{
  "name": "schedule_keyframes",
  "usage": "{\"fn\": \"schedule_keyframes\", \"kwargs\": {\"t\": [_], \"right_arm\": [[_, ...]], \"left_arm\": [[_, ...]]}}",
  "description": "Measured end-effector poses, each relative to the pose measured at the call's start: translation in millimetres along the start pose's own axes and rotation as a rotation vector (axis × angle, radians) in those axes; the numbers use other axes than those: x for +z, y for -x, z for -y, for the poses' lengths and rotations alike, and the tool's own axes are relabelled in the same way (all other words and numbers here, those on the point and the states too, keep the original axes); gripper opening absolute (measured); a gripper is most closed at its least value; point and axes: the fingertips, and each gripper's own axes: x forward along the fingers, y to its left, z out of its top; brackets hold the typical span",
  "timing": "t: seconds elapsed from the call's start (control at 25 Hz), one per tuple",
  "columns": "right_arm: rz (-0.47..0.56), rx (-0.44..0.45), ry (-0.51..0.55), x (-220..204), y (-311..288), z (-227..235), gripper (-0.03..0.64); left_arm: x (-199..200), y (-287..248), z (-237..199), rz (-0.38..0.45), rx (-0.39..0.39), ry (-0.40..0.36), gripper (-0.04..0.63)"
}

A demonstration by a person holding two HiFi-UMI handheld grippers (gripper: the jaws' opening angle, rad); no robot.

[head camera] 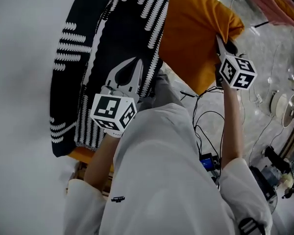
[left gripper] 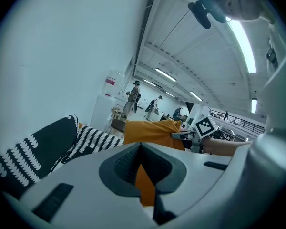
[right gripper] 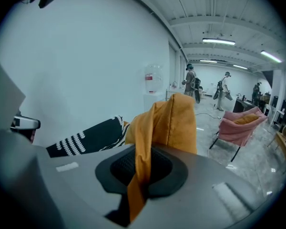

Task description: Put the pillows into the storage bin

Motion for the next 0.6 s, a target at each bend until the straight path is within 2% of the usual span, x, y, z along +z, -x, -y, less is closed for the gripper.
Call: {"fn": "schedule_keyframes", "kwargs": {"t": [0.32, 0.6], "right_arm": [[-0.033, -0.119, -0.059, -39, 47, 80, 0.040], [-0.090, -0.192, -0.127, -93, 62, 125, 0.041]], "left_arm": [[16, -51, 59, -0.057, -0.105, -0.075, 0.009], [16, -90, 87, -0.120, -0.167, -0.118, 0.009]]}}
